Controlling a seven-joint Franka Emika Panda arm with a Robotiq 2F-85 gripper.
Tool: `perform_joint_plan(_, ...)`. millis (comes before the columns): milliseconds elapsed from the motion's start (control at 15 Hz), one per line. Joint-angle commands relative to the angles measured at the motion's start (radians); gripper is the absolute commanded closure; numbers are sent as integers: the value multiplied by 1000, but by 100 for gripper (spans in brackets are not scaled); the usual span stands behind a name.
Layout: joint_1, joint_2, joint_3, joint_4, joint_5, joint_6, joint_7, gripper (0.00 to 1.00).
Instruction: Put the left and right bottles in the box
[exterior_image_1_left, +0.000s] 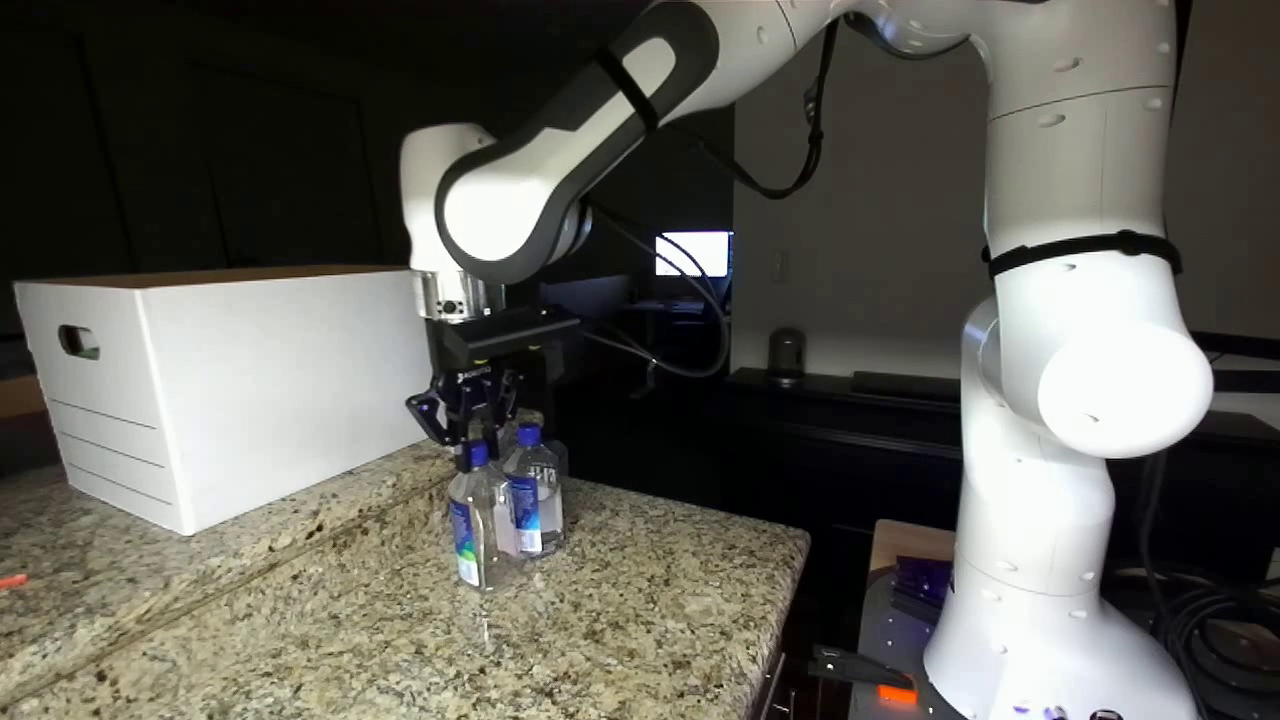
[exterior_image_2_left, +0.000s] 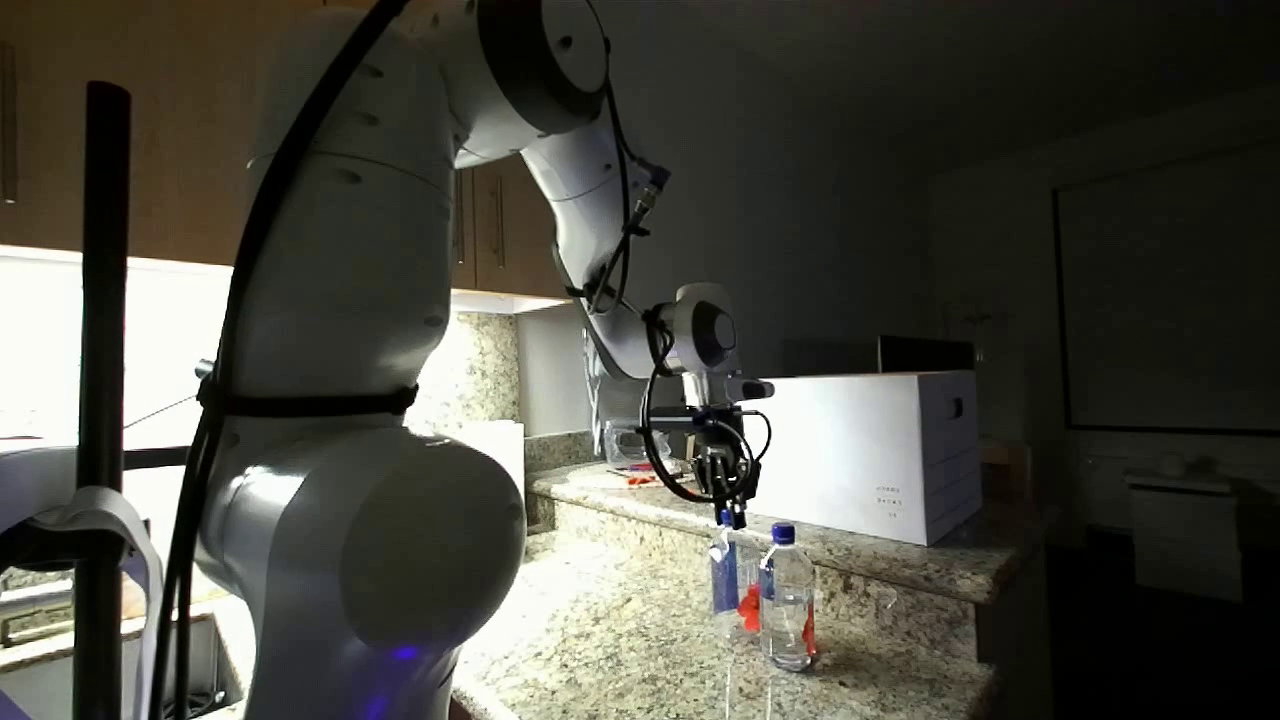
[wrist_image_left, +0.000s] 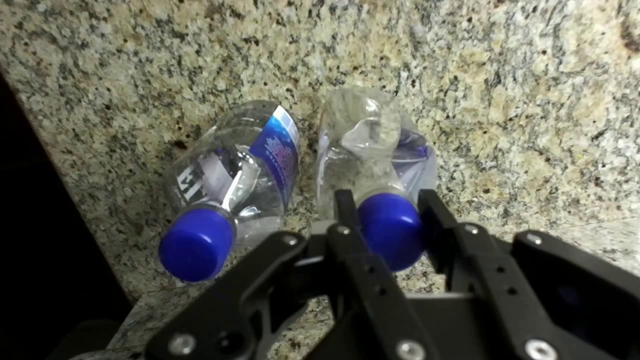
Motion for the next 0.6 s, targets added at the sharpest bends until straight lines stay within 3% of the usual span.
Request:
perform_joint_plan(0,19,-72,21,-11,-5,-78,10,85)
perform_joint_plan(533,32,-253,113,65,-83,-328,54,85)
